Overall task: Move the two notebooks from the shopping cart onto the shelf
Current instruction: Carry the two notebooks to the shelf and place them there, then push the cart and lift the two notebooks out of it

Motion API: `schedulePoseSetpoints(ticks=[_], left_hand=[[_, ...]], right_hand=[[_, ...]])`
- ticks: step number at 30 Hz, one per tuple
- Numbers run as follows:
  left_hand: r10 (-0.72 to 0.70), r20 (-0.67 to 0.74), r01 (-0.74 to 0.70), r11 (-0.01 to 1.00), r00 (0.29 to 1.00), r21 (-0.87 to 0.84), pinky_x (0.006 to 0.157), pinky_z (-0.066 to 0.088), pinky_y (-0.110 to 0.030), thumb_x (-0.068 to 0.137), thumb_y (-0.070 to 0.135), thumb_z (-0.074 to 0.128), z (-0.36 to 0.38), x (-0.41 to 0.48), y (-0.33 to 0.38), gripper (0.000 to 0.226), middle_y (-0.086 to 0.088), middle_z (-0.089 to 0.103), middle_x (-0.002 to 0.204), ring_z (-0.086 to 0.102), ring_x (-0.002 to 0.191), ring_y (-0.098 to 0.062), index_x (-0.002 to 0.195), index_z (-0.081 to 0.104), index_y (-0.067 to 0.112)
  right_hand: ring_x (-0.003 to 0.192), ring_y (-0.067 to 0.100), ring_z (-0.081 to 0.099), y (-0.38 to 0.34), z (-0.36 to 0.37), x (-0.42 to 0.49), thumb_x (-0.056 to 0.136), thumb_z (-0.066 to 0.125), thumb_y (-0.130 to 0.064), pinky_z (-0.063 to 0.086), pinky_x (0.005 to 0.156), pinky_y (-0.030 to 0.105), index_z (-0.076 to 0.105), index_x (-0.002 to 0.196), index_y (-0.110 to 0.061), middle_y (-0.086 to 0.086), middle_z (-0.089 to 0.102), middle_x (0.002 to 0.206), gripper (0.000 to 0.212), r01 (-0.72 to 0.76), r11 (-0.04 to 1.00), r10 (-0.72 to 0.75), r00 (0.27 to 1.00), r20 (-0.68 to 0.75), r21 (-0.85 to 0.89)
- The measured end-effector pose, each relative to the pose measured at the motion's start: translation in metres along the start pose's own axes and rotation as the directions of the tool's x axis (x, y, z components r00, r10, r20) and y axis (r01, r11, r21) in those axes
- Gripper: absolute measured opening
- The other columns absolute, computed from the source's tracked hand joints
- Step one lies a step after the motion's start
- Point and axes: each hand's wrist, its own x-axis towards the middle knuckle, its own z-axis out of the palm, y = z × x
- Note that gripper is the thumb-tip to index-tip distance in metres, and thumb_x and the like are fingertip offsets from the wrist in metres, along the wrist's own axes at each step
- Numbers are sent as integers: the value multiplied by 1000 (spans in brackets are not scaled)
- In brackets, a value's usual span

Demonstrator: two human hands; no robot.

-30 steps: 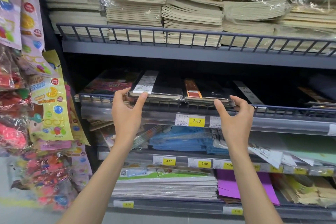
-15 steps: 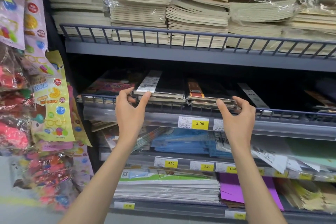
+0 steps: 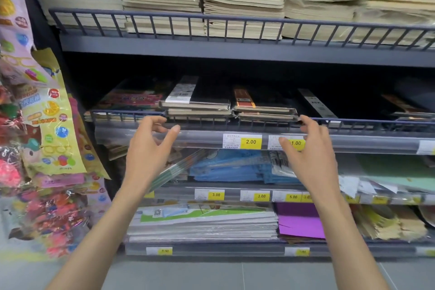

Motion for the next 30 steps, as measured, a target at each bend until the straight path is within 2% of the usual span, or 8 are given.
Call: schedulePoseSetpoints(ticks=[2, 4, 7, 10, 16, 20, 24, 30], left_hand=[[41, 78, -53, 986, 996, 157, 88, 51, -41, 94, 54, 55, -9, -3, -2, 44, 7, 61, 123, 59, 112, -16, 129, 52, 28], [61, 155, -109, 940, 986, 323, 93, 47, -45, 94, 57, 51, -18, -6, -1, 50, 2, 58, 132, 52, 126, -24, 134, 51, 27], [32, 259, -169, 834, 965, 526, 97, 44, -52, 94, 58, 50, -27, -12, 6, 54, -4, 54, 140, 47, 130, -32, 139, 49, 29], [-19, 344, -219, 738, 939, 639, 100, 42, -54, 94, 55, 52, -31, -20, 18, 53, -3, 49, 145, 44, 132, -34, 141, 48, 29], [-111, 488, -311, 644, 866, 699, 104, 38, -52, 95, 53, 52, -49, -24, 64, 53, -3, 45, 148, 43, 133, -32, 141, 47, 29], [-196, 574, -353, 620, 795, 700, 107, 36, -54, 96, 52, 53, -72, -23, 108, 57, -6, 32, 157, 35, 140, -34, 146, 41, 30], [-201, 628, -392, 629, 752, 671, 108, 36, -55, 97, 51, 53, -102, -19, 155, 57, -9, 20, 164, 30, 144, -36, 147, 41, 27], [-213, 720, -474, 626, 660, 619, 107, 36, -53, 97, 54, 50, -142, -1, 238, 58, -9, 26, 161, 32, 142, -35, 146, 40, 26]], right_hand=[[127, 26, 46, 1, -10, -9, 96, 61, -41, 42, 75, 36, 31, 153, -23, 5, 43, 141, 67, 47, 987, -39, 998, 55, -152], [128, 30, 44, 0, -20, -16, 97, 59, -43, 45, 79, 39, 32, 153, -20, 8, 44, 141, 67, 89, 952, -51, 990, 134, -293], [133, 33, 40, -1, -32, -22, 96, 56, -52, 43, 98, 45, 34, 151, -20, 10, 41, 147, 67, 165, 858, 15, 939, 344, -487], [137, 32, 37, -10, -42, -26, 96, 53, -57, 40, 104, 46, 33, 152, -23, 8, 37, 151, 68, 218, 831, 73, 869, 489, -511], [138, 31, 34, -45, -69, -29, 95, 56, -55, 38, 107, 46, 37, 149, -21, 8, 37, 150, 66, 249, 846, 114, 780, 616, -471], [139, 31, 34, -78, -102, -28, 96, 54, -55, 38, 107, 45, 40, 147, -20, 9, 38, 149, 63, 242, 857, 133, 748, 650, -454], [140, 30, 33, -113, -149, -25, 95, 55, -54, 37, 108, 46, 37, 150, -22, 9, 37, 150, 66, 209, 866, 166, 736, 656, -454], [140, 30, 35, -168, -229, -10, 95, 55, -55, 37, 108, 45, 33, 152, -25, 9, 37, 153, 67, 171, 846, 261, 693, 672, -505]])
